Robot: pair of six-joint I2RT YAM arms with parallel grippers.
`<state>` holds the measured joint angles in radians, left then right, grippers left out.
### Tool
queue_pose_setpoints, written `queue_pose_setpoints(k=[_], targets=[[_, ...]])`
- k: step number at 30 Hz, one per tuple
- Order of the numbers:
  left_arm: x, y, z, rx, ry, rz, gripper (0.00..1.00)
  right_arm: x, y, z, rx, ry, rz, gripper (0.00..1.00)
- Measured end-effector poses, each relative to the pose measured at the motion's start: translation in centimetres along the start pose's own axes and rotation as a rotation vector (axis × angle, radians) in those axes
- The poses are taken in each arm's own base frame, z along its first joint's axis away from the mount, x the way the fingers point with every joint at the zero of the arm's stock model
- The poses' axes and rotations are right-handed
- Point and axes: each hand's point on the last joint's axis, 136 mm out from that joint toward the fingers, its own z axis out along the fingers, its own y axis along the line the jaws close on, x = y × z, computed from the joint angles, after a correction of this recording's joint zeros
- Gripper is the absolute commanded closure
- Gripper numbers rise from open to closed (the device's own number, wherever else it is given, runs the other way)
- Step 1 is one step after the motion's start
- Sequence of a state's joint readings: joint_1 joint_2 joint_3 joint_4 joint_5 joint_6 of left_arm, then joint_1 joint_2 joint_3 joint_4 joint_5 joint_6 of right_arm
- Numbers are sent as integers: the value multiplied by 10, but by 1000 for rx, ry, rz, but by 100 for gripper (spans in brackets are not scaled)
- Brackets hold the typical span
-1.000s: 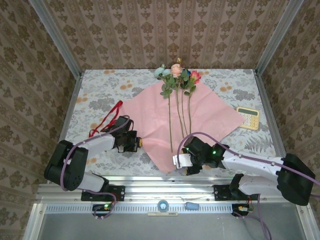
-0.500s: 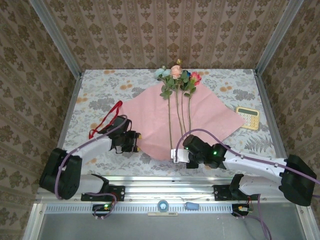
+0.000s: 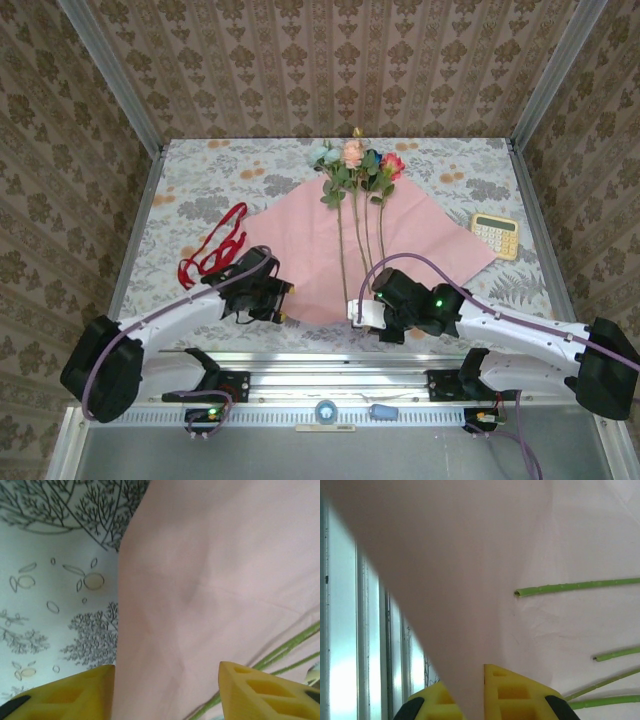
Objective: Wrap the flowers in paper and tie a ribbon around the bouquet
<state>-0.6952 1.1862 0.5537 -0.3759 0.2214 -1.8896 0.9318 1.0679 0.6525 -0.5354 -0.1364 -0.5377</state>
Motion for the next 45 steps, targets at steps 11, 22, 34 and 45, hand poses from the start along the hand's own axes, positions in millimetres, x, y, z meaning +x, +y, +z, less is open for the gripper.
queue_pose_setpoints(k=[11, 22, 34, 45], targets=[[-16, 16, 19, -93, -65, -20, 84, 3, -50, 2, -4, 12, 185, 100], [-29, 2, 7, -81, -133, 10, 51, 14, -104, 34, -12, 93, 322, 100], [-6, -18, -48, 141, -152, 245, 39, 32, -135, 57, -16, 155, 488, 100], [3, -19, -7, 215, -162, 344, 43, 45, -146, 74, -45, 228, 596, 100]])
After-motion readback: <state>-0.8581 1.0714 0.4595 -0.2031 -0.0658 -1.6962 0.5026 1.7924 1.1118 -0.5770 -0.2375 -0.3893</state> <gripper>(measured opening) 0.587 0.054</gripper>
